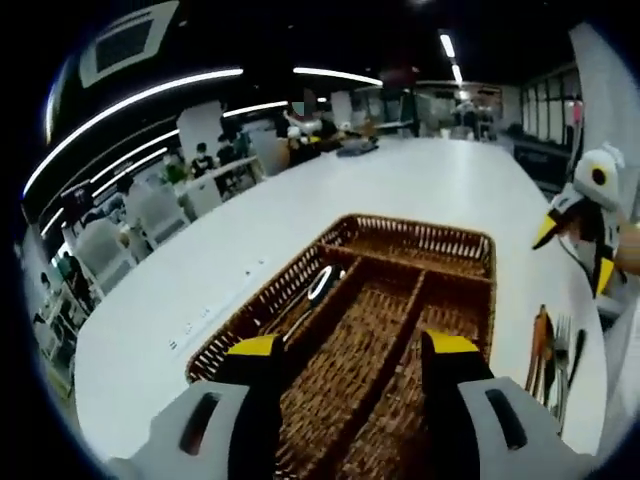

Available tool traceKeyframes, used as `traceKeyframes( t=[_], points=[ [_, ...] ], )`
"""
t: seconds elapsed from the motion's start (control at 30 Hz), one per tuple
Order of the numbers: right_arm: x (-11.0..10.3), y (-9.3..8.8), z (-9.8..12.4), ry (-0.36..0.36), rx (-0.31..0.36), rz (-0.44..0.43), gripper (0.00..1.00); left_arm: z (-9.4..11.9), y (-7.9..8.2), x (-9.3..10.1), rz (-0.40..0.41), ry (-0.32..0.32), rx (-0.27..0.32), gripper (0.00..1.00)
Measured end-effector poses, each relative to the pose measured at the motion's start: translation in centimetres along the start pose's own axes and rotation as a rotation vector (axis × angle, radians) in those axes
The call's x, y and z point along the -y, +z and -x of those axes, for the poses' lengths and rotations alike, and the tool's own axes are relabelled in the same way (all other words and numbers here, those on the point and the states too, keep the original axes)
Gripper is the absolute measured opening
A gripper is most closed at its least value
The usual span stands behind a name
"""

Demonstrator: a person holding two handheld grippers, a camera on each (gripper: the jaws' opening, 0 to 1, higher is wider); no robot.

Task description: Arrange the knives, forks, and spoons in their matching storage slots by inserting each utensil handle-first until every utensil is classified and aligned in the correct compartment

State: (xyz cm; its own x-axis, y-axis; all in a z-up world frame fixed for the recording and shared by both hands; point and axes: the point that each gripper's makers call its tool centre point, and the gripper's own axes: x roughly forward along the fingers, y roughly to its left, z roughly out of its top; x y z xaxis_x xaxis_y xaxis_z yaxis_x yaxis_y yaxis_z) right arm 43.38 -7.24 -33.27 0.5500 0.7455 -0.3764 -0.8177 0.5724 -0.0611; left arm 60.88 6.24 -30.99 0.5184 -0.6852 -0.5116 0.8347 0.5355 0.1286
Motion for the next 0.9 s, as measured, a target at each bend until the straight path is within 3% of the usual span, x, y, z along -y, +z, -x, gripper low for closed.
traceKeyframes(
  t=[0.1, 0.47, 0.63, 0.83, 0.9],
  points=[
    [-0.2, 0.0, 0.3, -0.001, 0.009, -0.004, 0.66, 0.8, 0.3, 0.5, 0.056, 0.012, 0.049, 0.63],
    [-0.6, -0.4, 1.0, 0.000, 0.013, -0.002, 0.66, 4.6, -0.1, 3.0, 0.120, 0.090, 0.185, 0.74],
    [-0.8, -0.5, 1.3, -0.001, 0.015, -0.001, 0.66, 5.4, -0.9, 5.1, 0.120, 0.101, 0.203, 0.82],
    [-1.1, -0.6, 1.5, -0.003, 0.015, -0.003, 0.66, 6.8, -1.6, 6.8, 0.151, 0.105, 0.230, 0.84],
    [-1.2, -0.7, 1.6, -0.004, 0.016, -0.002, 0.65, 7.4, -1.4, 7.5, 0.175, 0.109, 0.269, 0.89]
  ],
)
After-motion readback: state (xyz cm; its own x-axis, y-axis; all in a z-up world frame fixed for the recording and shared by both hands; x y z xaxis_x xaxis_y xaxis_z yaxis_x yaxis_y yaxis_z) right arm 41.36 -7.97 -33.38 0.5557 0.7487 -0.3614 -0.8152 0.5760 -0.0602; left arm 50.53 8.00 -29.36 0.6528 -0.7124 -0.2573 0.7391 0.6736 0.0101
